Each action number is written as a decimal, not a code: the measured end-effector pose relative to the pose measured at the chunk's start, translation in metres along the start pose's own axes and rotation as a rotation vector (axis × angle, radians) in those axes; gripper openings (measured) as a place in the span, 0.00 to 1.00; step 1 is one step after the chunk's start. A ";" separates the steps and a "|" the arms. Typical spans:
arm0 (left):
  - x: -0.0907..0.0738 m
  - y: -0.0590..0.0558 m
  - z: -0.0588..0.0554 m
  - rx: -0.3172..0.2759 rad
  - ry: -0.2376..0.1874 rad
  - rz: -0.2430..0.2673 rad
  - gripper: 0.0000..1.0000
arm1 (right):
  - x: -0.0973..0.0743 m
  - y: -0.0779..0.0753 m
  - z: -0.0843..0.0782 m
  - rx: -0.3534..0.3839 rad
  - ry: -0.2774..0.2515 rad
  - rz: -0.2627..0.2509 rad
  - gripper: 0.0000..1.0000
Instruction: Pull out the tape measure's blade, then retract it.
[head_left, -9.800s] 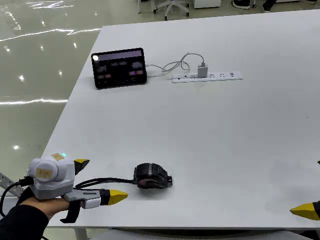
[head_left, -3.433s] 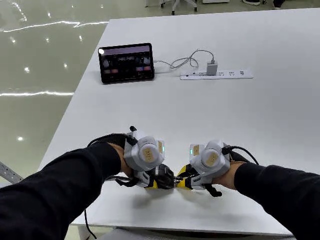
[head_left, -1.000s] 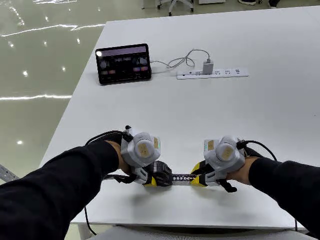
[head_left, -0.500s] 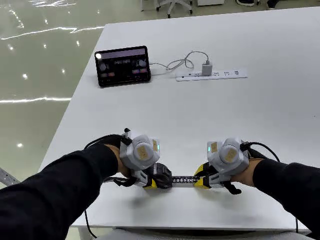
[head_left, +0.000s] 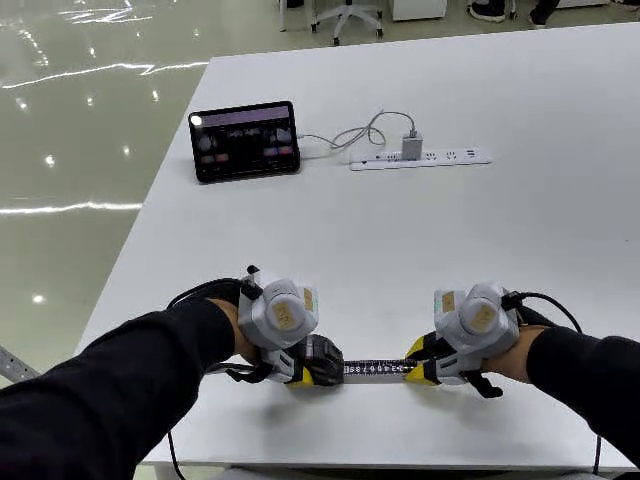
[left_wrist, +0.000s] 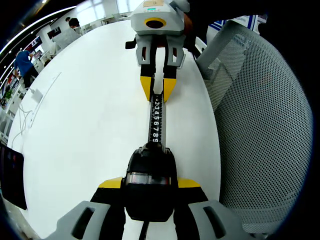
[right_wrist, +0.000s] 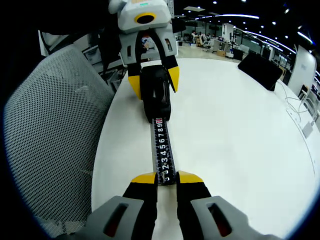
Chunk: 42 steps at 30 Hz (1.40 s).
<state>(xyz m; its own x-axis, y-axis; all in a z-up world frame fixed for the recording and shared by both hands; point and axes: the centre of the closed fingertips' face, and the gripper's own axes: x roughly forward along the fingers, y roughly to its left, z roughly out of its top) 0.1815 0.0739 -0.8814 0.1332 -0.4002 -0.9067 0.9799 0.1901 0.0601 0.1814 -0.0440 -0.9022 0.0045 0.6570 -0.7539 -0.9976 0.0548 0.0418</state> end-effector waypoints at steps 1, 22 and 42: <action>0.000 0.000 0.000 -0.001 0.000 0.000 0.33 | 0.000 0.000 0.000 -0.004 -0.003 0.000 0.09; 0.001 0.001 0.001 -0.012 -0.009 0.005 0.33 | -0.007 -0.001 -0.010 0.004 0.018 -0.006 0.09; 0.001 0.001 0.001 -0.013 -0.008 0.005 0.33 | -0.019 -0.003 -0.023 0.028 0.021 -0.016 0.09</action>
<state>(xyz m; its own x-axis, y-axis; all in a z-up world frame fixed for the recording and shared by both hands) 0.1824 0.0730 -0.8818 0.1395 -0.4059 -0.9032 0.9773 0.2036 0.0594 0.1829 -0.0742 -0.9028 0.0184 0.6401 -0.7681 -0.9951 0.0862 0.0480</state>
